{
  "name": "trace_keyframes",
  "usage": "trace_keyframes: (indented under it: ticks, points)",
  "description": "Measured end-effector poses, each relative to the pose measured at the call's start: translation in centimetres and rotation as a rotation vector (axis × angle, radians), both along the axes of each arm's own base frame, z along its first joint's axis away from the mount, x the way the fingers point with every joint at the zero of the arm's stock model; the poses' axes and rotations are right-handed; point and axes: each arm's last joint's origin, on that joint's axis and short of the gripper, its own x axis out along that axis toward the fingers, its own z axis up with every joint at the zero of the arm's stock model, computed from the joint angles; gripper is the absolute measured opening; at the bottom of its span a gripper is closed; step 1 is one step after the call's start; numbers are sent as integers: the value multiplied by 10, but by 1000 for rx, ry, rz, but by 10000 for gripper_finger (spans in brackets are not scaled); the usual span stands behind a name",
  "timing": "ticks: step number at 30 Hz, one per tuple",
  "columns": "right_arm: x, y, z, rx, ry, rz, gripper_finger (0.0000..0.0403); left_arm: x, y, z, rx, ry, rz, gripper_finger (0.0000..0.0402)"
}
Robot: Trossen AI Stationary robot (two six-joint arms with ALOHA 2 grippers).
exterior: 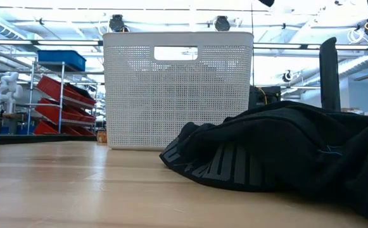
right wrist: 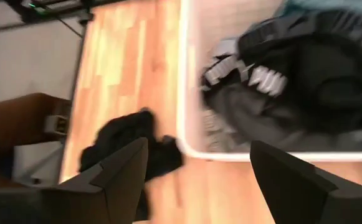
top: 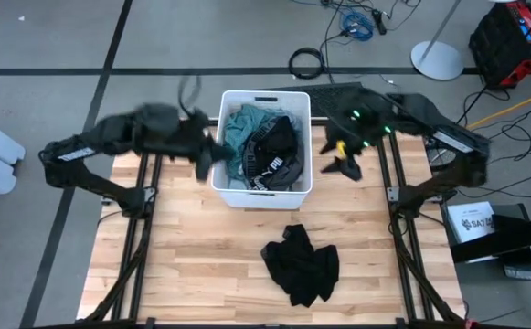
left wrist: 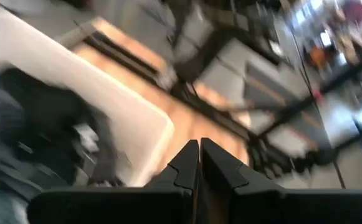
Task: Sort clothes
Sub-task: Put the black boxer into the white laundry bin
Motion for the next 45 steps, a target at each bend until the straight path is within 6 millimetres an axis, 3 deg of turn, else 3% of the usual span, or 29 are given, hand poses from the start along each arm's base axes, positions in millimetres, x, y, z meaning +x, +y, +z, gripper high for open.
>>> trace_keyframes:
  ticks: [5,10,15,19,25,29,33,38,45]
  points:
    - [-31,35,-27,103,-57,-3,270,17,-49,-35,-14,94,-168,25]
    - [-50,67,-71,198,-150,17,270,33,-101,-76,-8,93,-310,25]
    - [-52,94,-125,290,-245,61,270,52,-146,-127,4,87,-416,25]
    - [-49,109,-160,337,-290,100,270,74,-165,-171,70,191,-453,25]
    - [-50,124,-192,317,-323,98,270,109,-182,-236,118,333,-457,25]
    - [-52,129,-196,285,-333,105,270,123,-183,-282,181,458,-397,25]
    - [-55,133,-195,299,-330,138,270,133,-170,-317,151,592,-277,25]
    - [-57,135,-194,302,-331,164,270,136,-157,-329,104,669,-241,25]
    - [-57,135,-194,283,-337,177,270,140,-150,-315,72,669,-246,25]
